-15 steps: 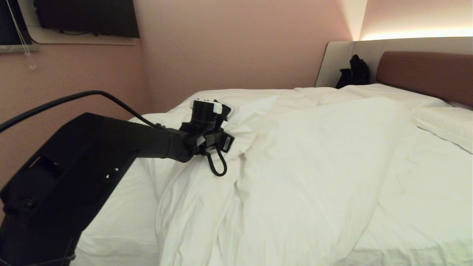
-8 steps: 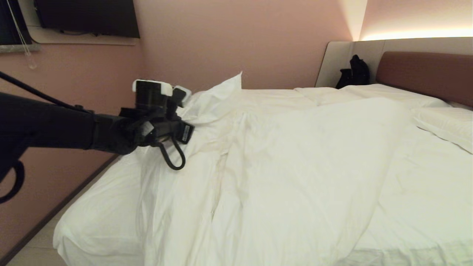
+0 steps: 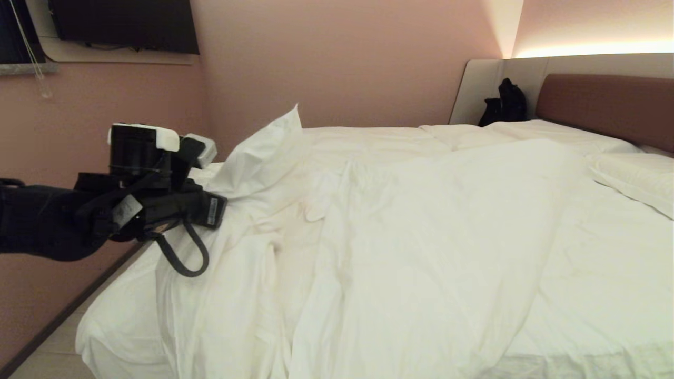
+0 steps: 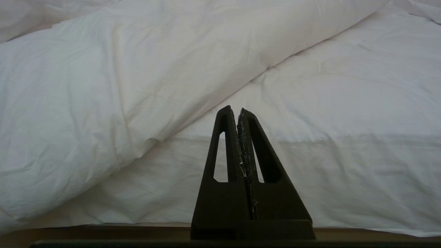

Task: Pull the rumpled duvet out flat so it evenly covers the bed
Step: Flatten the corners of the folded blanket

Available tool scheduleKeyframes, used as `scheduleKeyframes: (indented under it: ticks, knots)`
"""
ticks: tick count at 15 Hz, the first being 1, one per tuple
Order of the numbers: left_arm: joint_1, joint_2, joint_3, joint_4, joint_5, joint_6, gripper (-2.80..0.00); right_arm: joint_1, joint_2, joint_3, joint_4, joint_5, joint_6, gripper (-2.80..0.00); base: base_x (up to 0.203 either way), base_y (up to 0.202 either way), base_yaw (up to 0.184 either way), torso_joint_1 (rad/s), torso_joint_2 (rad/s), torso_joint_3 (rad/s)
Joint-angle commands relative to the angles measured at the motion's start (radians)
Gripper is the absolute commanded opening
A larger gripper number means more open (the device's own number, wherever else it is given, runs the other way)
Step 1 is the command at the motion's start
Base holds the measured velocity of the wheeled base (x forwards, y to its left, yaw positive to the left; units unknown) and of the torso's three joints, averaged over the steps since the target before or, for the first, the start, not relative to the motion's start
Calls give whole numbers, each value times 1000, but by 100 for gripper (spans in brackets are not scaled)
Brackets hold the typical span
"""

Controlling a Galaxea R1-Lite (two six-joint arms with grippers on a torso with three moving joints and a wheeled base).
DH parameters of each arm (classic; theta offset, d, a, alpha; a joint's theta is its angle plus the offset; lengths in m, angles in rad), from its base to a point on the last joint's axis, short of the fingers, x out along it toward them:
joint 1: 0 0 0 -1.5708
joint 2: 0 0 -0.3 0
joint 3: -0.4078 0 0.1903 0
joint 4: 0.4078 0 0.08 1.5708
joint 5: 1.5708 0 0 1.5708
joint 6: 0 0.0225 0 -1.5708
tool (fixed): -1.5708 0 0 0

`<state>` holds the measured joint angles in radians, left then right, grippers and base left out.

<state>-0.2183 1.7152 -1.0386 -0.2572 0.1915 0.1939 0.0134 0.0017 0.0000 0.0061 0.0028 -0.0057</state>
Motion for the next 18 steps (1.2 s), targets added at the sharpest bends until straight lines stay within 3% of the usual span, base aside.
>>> scheduleKeyframes:
  ticks: [1, 9, 13, 18]
  knots:
    - [27, -104, 74, -2, 12, -29, -280, 0, 0, 0, 0, 0, 0, -280, 0, 0, 0, 0, 0, 0]
    - [183, -369, 430, 0, 24, -74, -280, 0, 0, 0, 0, 0, 0, -280, 0, 0, 0, 0, 0, 0]
    - [250, -475, 526, 7, 31, -125, -280, 0, 0, 0, 0, 0, 0, -280, 0, 0, 0, 0, 0, 0]
    - [364, -587, 664, 10, 28, -133, -280, 0, 0, 0, 0, 0, 0, -280, 0, 0, 0, 0, 0, 0]
